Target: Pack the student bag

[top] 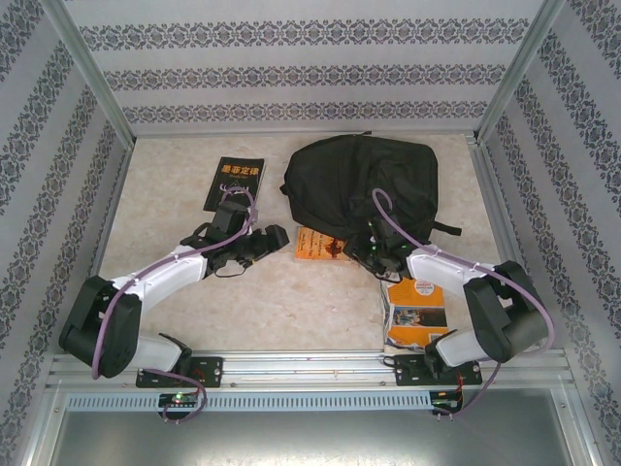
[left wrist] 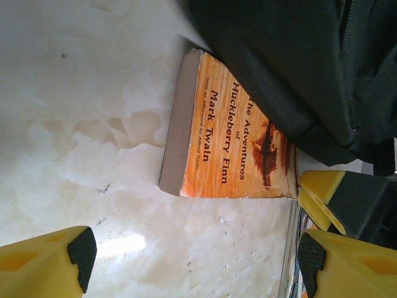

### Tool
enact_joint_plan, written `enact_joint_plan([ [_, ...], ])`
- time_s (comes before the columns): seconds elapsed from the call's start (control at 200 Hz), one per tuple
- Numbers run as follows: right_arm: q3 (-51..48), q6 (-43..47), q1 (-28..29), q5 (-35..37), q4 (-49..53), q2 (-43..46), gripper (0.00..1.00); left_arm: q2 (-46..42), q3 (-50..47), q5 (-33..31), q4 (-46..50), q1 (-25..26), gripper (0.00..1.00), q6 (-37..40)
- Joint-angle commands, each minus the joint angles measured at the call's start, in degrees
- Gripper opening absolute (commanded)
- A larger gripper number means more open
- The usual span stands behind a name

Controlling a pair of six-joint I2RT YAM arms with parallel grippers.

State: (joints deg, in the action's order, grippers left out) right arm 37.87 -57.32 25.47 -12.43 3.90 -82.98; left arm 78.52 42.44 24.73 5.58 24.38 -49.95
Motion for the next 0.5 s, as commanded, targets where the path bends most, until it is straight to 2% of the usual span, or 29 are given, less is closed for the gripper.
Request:
enact_joint_plan([
  [0.0,-0.8,-2.9,-0.8,-2.7,-3.4,-0.4,0.43,-2.0,-0.4,-1.6,-0.7,0.2,0.85,0.9],
  [0.24,-1.5,-1.4,-1.3,-1.9,-3.9,0.5,0.30,-1.8,-0.7,-1.8,-1.1,0.2,0.86,1.1],
  [0.425,-1.5,0.9,-0.8,-2.1,-4.3,-2.7,0.09,-3.1,0.0,-1.9,0.4,-0.1,0.86,1.5],
  [0.495,-1.2,2.4,-0.1,-3.0,-4.1,-3.2,0.06,-4.6,0.7,-2.6,2.2,-0.7,0.86,2.2],
])
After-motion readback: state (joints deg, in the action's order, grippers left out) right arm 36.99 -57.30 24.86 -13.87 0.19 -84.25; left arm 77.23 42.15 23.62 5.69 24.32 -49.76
